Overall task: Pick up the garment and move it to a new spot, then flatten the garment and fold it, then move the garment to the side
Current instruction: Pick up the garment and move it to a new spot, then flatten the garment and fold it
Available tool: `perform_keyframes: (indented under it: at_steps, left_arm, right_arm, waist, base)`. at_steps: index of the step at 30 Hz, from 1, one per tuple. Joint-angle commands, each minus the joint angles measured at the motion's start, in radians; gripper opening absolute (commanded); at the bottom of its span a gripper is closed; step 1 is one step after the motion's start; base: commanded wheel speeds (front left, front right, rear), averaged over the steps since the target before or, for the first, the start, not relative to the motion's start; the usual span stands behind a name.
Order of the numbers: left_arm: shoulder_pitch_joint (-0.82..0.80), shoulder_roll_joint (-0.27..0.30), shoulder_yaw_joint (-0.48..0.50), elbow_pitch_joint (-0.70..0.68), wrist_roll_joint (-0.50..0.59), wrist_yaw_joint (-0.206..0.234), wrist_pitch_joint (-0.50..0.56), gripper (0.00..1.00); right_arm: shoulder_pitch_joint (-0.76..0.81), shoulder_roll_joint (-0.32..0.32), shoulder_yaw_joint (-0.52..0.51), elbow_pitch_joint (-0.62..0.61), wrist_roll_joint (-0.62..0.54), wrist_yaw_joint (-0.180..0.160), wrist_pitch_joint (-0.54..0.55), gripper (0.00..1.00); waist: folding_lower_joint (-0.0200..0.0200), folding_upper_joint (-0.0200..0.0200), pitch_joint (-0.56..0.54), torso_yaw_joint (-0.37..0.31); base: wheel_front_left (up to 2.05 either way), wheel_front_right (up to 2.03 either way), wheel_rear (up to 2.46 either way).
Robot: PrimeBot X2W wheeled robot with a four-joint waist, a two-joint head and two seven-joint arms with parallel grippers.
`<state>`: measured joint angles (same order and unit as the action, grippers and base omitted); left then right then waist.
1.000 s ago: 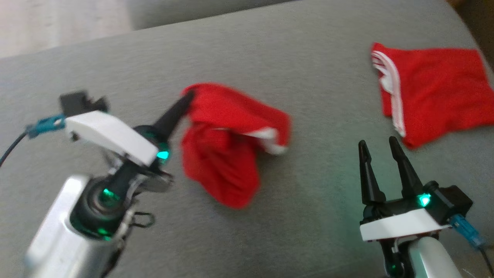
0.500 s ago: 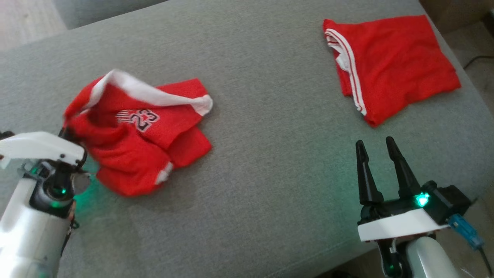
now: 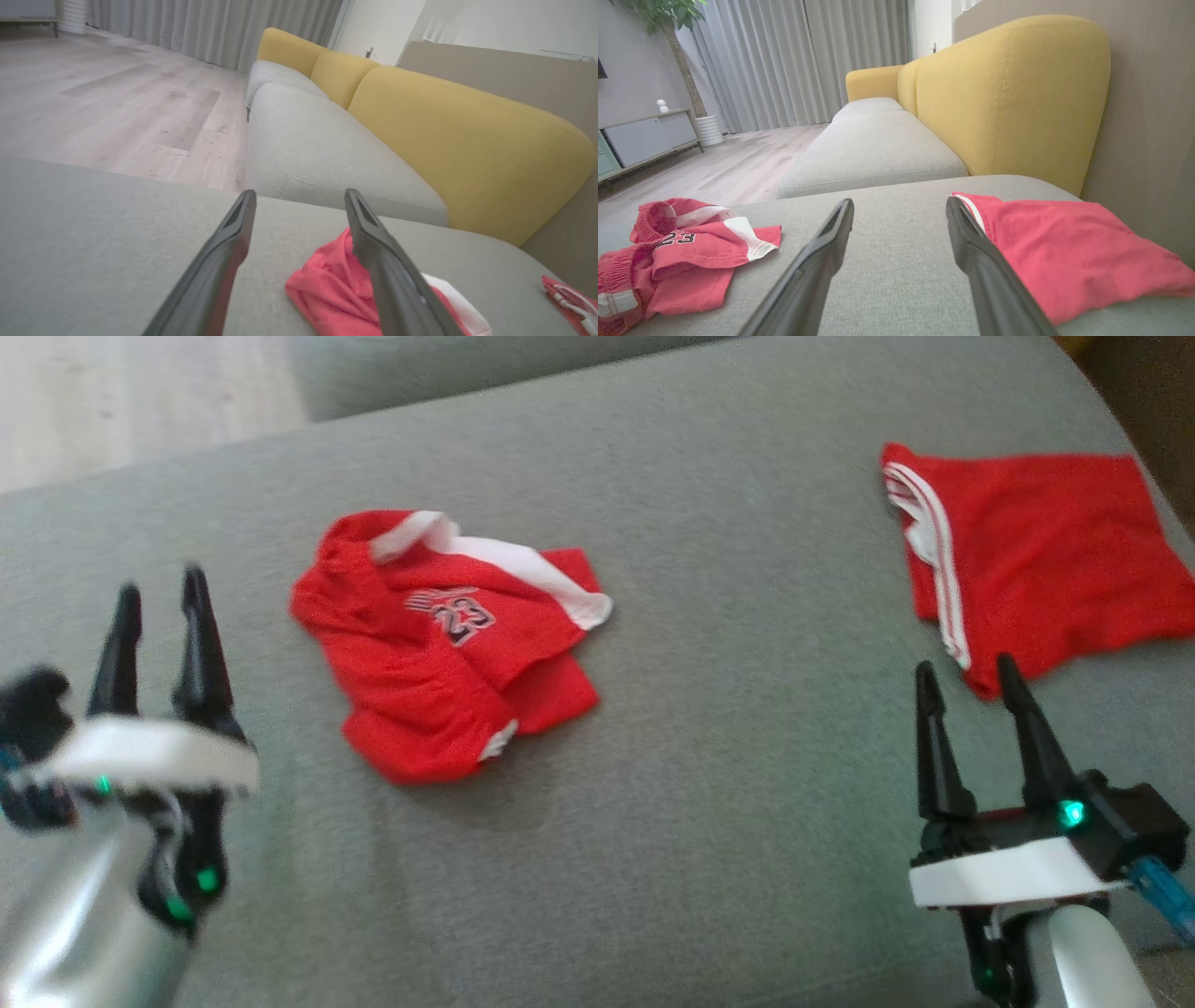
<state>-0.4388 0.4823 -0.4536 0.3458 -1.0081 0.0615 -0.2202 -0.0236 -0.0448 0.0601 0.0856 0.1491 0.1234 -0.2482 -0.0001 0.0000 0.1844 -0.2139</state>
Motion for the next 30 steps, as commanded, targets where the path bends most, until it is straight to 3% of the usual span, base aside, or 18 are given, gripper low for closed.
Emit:
perform_keyframes:
  at_steps: [1, 4, 5, 11, 18, 23, 30]
  left_arm:
    - [0.022, 0.044, 0.042, -0.057, 0.034, 0.018, -0.024, 1.00]
    - [0.125, 0.026, 0.065, -0.152, 0.111, 0.060, -0.039, 1.00]
    - [0.198, -0.009, 0.105, -0.224, 0.167, 0.076, -0.041, 1.00]
    - [0.430, -0.120, 0.198, -0.314, 0.373, 0.070, -0.041, 1.00]
    - [0.575, -0.237, 0.300, -0.307, 0.582, -0.038, -0.041, 1.00]
    - [0.635, -0.309, 0.384, -0.293, 0.661, -0.127, -0.041, 1.00]
    - [0.648, -0.368, 0.446, -0.266, 0.713, -0.177, -0.041, 1.00]
  right_arm:
    - [0.005, -0.005, 0.006, -0.042, -0.014, 0.007, -0.014, 1.00]
    - [0.020, -0.005, -0.022, -0.050, -0.032, 0.007, -0.014, 1.00]
    - [0.029, -0.005, -0.041, -0.051, -0.044, 0.007, -0.014, 1.00]
    - [0.052, -0.005, -0.064, -0.035, -0.068, 0.007, -0.014, 1.00]
    - [0.111, -0.005, -0.068, 0.033, -0.072, 0.007, -0.014, 1.00]
    - [0.140, -0.005, -0.070, 0.074, -0.062, 0.007, -0.014, 1.00]
    - [0.140, -0.005, -0.062, 0.083, -0.049, 0.007, -0.014, 1.00]
  waist:
    - [0.0001, 0.0000, -0.038, 0.047]
    - [0.0001, 0.0000, -0.059, 0.083]
    - [0.0001, 0.0000, -0.069, 0.109]
    - [0.0001, 0.0000, -0.102, 0.165]
    - [0.0001, 0.0000, -0.151, 0.226]
    - [0.0001, 0.0000, -0.174, 0.240]
    - [0.0001, 0.0000, -0.181, 0.235]
  base:
    - [0.00, 0.00, 0.00]
    - [0.00, 0.00, 0.00]
    - [0.00, 0.00, 0.00]
    - [0.00, 0.00, 0.00]
    - [0.00, 0.00, 0.00]
    - [0.00, 0.00, 0.00]
    - [0.00, 0.00, 0.00]
